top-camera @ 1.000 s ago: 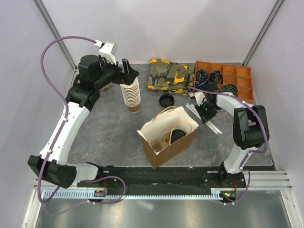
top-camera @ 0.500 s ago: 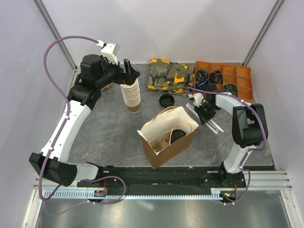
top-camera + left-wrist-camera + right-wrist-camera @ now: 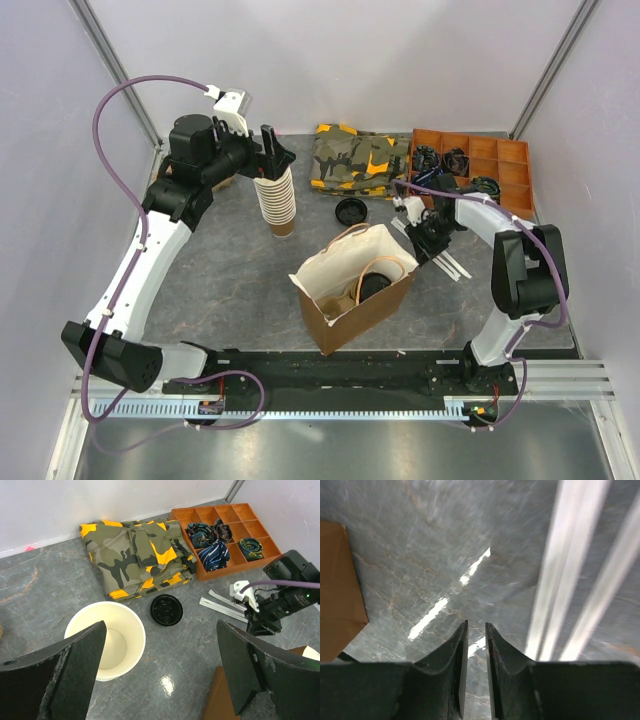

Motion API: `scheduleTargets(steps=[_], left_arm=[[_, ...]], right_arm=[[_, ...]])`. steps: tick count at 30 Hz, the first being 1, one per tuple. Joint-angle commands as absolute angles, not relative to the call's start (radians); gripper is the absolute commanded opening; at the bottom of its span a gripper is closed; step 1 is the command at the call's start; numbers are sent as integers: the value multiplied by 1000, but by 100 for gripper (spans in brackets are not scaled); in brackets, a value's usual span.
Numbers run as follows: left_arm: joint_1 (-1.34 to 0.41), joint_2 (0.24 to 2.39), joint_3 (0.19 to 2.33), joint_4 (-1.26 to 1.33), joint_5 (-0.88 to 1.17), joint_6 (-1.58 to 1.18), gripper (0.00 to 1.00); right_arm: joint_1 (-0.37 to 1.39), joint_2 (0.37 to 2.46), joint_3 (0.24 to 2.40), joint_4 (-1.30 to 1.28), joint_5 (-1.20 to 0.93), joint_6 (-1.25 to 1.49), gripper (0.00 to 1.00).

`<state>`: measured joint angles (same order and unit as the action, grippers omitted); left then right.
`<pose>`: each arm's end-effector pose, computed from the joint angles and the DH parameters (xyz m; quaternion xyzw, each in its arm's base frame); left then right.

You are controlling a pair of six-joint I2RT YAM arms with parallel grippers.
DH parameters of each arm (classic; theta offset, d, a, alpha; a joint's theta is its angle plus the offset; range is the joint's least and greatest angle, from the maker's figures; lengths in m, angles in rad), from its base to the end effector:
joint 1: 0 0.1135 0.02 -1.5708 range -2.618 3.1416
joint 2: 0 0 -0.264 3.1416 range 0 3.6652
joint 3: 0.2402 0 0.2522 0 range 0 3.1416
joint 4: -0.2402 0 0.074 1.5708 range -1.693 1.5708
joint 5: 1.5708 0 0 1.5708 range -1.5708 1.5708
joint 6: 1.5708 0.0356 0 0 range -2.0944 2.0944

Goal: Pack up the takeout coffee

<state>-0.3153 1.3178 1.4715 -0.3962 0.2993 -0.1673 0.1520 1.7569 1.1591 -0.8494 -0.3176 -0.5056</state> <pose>0.2740 -0.1004 0.4400 0.1492 0.7697 -0.2597 0.5638 0.3130 0.0592 0.1777 -0.3275 0.9296 0.1446 0.0878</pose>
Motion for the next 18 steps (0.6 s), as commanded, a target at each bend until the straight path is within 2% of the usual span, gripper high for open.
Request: scheduleTargets(steps=[1, 12, 18], left_arm=[[-311, 1325, 1506, -382, 328, -146, 98], [-311, 1336, 1511, -382, 325, -144, 98], [-311, 1336, 1517, -387, 321, -137, 98]], right_arm=[[100, 1729, 1256, -851, -333, -505, 27], [57, 1830, 1322, -717, -125, -456, 27], [57, 1878, 1321, -686, -98, -476, 28]])
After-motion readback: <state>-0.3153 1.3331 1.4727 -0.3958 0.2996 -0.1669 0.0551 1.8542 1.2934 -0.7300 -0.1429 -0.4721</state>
